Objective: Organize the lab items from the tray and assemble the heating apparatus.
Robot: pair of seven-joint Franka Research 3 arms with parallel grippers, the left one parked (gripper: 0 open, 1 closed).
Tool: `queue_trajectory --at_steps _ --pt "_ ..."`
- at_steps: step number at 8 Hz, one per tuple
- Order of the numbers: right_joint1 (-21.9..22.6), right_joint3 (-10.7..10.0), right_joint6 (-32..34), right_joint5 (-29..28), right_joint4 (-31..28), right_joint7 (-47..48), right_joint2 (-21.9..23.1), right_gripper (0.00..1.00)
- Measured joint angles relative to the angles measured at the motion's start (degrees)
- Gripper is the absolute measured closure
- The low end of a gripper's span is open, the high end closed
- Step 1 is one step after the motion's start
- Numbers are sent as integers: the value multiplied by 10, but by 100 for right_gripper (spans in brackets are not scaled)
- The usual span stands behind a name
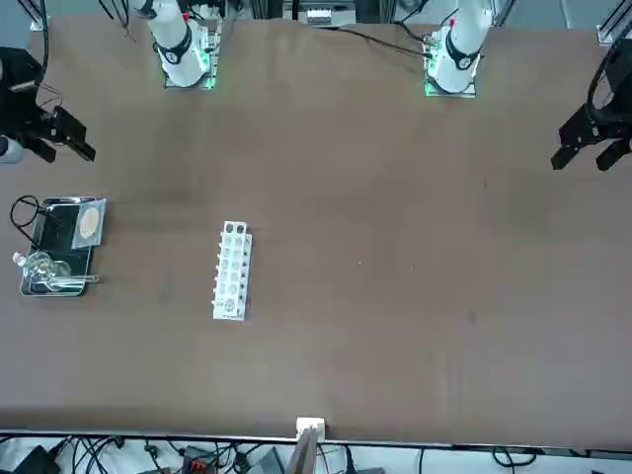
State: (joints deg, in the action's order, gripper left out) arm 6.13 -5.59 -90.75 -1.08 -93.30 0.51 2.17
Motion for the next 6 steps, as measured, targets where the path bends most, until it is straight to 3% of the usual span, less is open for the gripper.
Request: queue_trajectory --at_steps 6 --pt "0 0 0 0 6 12 0 0"
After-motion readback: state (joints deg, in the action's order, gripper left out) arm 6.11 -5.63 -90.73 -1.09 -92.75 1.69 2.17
